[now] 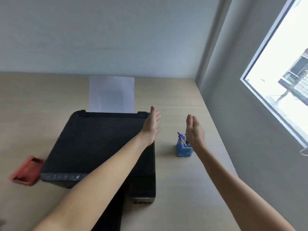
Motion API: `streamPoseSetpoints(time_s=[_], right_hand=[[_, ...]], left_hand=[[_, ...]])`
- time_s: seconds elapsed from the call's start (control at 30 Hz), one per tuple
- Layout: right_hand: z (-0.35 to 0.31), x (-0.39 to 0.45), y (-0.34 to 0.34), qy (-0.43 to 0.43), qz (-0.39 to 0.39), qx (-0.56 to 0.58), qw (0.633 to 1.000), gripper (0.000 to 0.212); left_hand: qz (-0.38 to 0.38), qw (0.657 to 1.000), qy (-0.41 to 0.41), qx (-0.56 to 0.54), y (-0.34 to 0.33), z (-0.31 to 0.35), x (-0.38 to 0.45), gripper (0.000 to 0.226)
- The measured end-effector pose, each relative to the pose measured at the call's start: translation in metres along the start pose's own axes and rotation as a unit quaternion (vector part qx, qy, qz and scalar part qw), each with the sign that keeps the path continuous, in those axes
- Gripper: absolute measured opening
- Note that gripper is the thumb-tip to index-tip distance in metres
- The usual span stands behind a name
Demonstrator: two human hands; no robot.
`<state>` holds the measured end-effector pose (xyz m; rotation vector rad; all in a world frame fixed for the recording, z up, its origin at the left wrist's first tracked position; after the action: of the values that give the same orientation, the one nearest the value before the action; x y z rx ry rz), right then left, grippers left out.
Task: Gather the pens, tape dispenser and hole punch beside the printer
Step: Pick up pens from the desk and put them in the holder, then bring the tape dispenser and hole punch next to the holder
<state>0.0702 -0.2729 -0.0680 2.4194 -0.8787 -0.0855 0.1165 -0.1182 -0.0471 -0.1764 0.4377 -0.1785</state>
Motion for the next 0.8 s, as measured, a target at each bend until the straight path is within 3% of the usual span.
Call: streamPoseSetpoints(time_s=[0.17, 0.33, 0.43, 0.53, 0.67, 0.8], right_hand=[[-0.079, -0.037, -0.053, 0.09, -0.051, 0.019, 0.994, 0.036], [-0.166, -0.113, -0.142, 0.163, -0.172, -0.025, 0.971, 0.034], [-0.207, -0.169, -0.2, 0.158, -0.249, -0.001, 0.955, 0.034], [-0.235, -0.221, -0.26, 0.176, -0.31, 0.01, 0.934, 0.028], [-0.247, -0.278, -0.337, 0.138, -0.372, -0.002, 0.918, 0.032], [-0.233, -0.32, -0.408, 0.092, -0.411, -0.058, 0.905, 0.031]], left_hand=[[0.033, 0.997, -0.064, -0.01, 0.108, 0.039, -0.06, 0.067], [0.21, 0.974, -0.073, 0.036, 0.267, 0.027, -0.12, 0.058], [0.344, 0.93, -0.053, 0.115, 0.368, -0.001, -0.165, 0.067], [0.422, 0.877, -0.026, 0.227, 0.454, -0.037, -0.202, 0.055], [0.495, 0.789, 0.091, 0.352, 0.532, -0.079, -0.231, 0.067], [0.449, 0.789, 0.182, 0.379, 0.576, -0.117, -0.233, 0.059]])
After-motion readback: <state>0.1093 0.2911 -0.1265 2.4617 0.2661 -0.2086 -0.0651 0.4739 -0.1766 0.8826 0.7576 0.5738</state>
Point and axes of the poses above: each hand's wrist, its own x-axis towards the middle knuckle, its own y-axis out of the back of the hand, z = x × y, the point moved 2 cm from there along x, towards the middle knuckle, and after that the axes turned 8 degrees about z, right-handed, at the moved point
